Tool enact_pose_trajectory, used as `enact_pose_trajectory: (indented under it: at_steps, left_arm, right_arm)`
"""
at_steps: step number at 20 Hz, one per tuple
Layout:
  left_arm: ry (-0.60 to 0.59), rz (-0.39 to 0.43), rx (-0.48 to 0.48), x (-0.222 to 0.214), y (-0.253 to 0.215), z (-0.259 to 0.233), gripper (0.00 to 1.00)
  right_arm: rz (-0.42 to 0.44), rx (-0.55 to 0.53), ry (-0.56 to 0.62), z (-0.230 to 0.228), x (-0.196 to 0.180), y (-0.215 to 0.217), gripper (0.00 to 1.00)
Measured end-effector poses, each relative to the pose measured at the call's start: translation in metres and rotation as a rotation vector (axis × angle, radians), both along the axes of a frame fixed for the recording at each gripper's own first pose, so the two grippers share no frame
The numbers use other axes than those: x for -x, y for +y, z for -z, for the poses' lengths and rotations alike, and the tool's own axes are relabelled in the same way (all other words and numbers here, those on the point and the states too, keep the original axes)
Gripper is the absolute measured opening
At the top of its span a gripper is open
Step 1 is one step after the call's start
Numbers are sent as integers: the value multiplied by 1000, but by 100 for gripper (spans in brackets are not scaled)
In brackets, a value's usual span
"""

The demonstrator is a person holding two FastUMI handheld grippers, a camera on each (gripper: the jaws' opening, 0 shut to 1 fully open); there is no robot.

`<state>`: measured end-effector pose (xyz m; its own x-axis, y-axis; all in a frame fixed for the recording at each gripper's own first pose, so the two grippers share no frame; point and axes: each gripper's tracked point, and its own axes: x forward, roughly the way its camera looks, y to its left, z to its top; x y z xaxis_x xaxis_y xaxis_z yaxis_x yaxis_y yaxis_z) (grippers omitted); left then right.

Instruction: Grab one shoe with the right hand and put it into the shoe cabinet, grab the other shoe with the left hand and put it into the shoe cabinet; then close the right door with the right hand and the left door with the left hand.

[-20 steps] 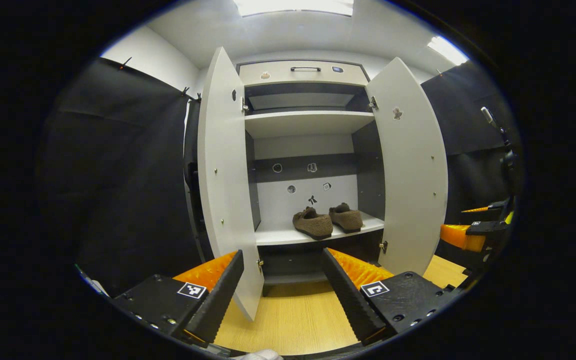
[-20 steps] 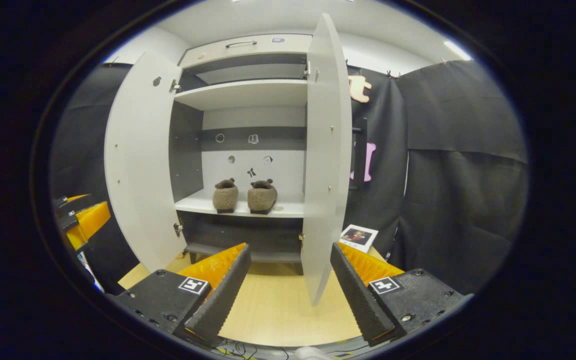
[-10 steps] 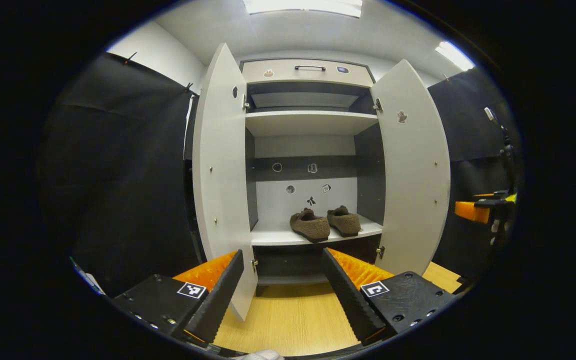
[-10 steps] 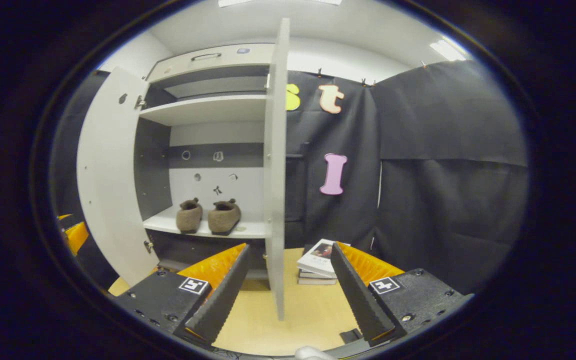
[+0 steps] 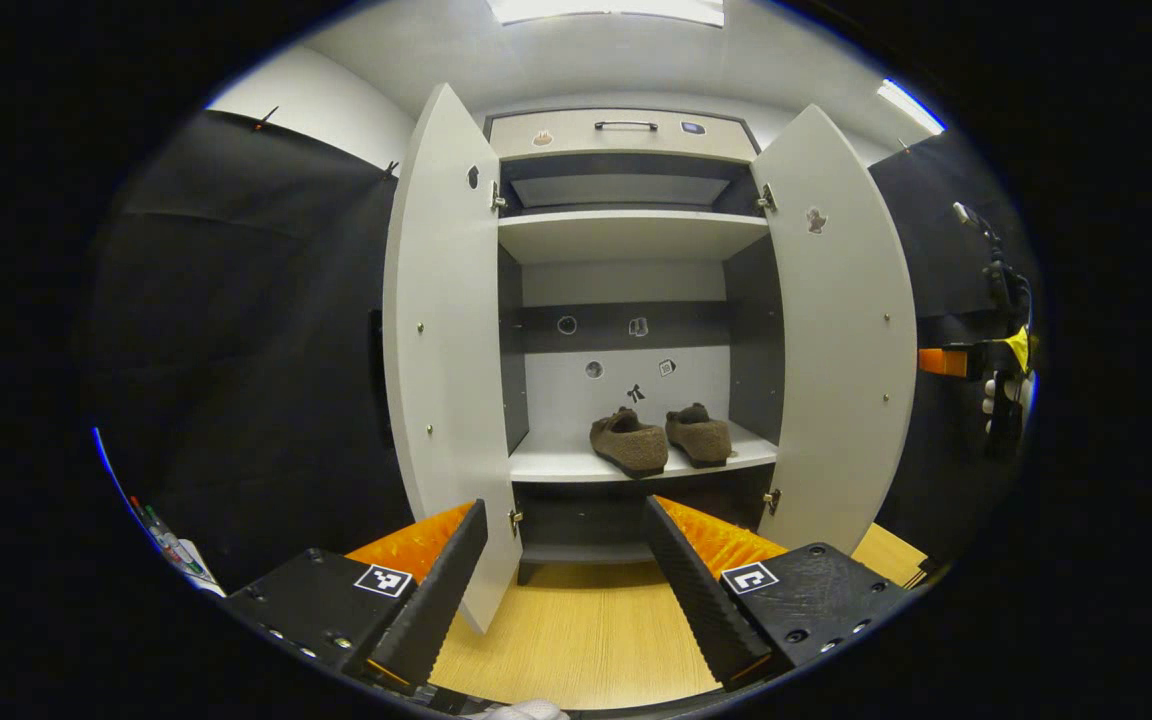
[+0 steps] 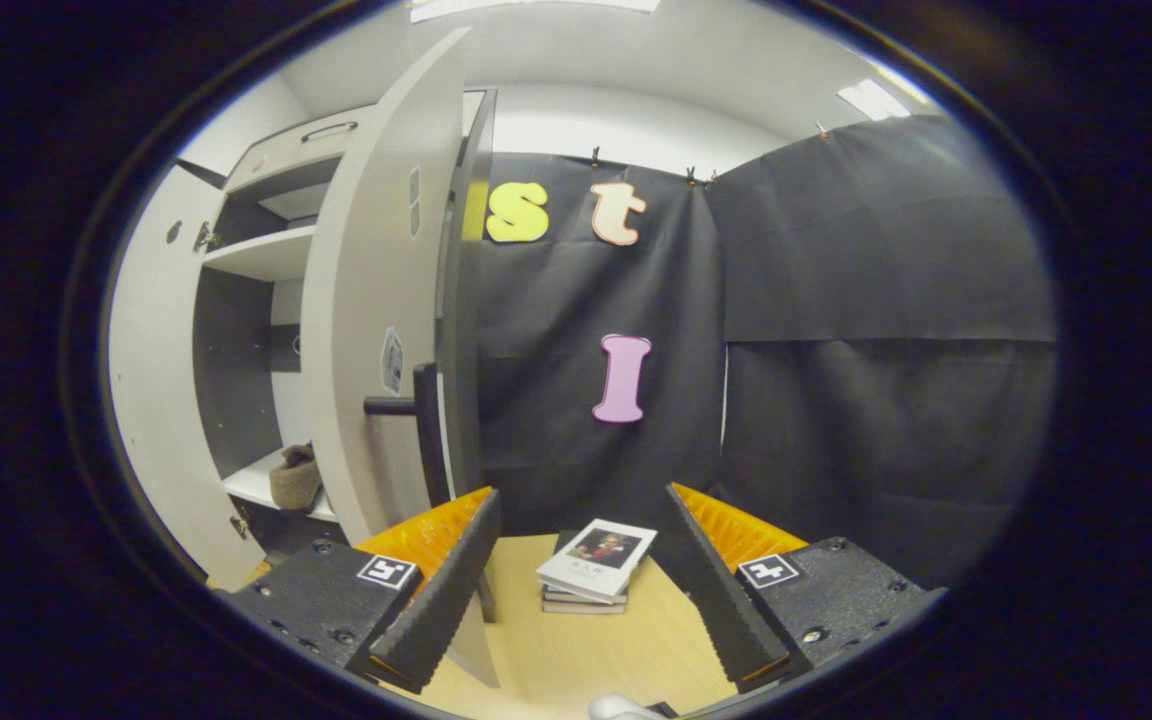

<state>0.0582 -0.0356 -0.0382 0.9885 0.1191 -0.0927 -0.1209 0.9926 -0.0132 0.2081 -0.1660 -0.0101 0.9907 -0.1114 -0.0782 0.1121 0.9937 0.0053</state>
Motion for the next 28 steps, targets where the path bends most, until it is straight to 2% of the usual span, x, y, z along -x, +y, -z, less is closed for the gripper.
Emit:
enact_pose_trajectory:
  at_steps: [2, 3, 4, 6, 7, 9, 10, 11, 12, 17, 18, 19, 20, 21, 22, 23, 28]
  left_arm:
    - [1, -16, 17, -1, 0, 1, 96]
    - [2, -26, 19, 0, 1, 3, 100]
    - [6, -36, 21, 0, 2, 4, 96]
    - [14, -48, 34, 2, 4, 7, 96]
    - [17, -51, 36, 3, 5, 8, 96]
    - [24, -60, 33, 4, 12, 11, 96]
    - [27, -64, 31, 4, 15, 11, 96]
    - [28, -66, 30, 5, 19, 11, 96]
    - [29, -68, 29, 6, 23, 11, 96]
    - [43, -78, 4, 15, 38, 11, 96]
    - [44, -79, 4, 16, 40, 11, 96]
    - [45, -81, 4, 16, 43, 12, 96]
    - [46, -81, 4, 17, 45, 11, 96]
    - [49, -80, 5, 17, 46, 12, 96]
    - [54, -77, 8, 17, 48, 14, 96]
    - [53, -73, 13, 18, 49, 14, 96]
    - [44, -66, 13, 14, 68, 11, 96]
  right_arm:
    - [-32, 16, 15, 1, -7, 5, 100]
    - [-59, 10, 10, -1, -7, 9, 100]
    - [-78, 4, 25, 1, -8, 16, 100]
    - [-124, -4, 44, 3, -6, 28, 89]
    - [-140, -1, 50, 2, -4, 35, 88]
    - [-163, 28, 49, 0, -1, 53, 88]
    - [-174, 44, 42, -1, 1, 64, 95]
    - [-184, 52, 35, 0, 2, 74, 88]
    - [-193, 49, 30, 0, 2, 86, 94]
    - [-268, 20, 24, 4, -3, 137, 95]
    - [-289, 15, 25, 5, -2, 147, 88]
    - [-328, 10, 26, 5, 0, 159, 95]
    - [-373, 12, 25, 6, 4, 175, 95]
    - [-400, 29, 31, 9, 9, 184, 89]
    - [-392, 53, 33, 13, 14, 184, 97]
    - [-381, 67, 29, 13, 19, 184, 100]
    - [-336, 58, 61, 24, 51, 187, 100]
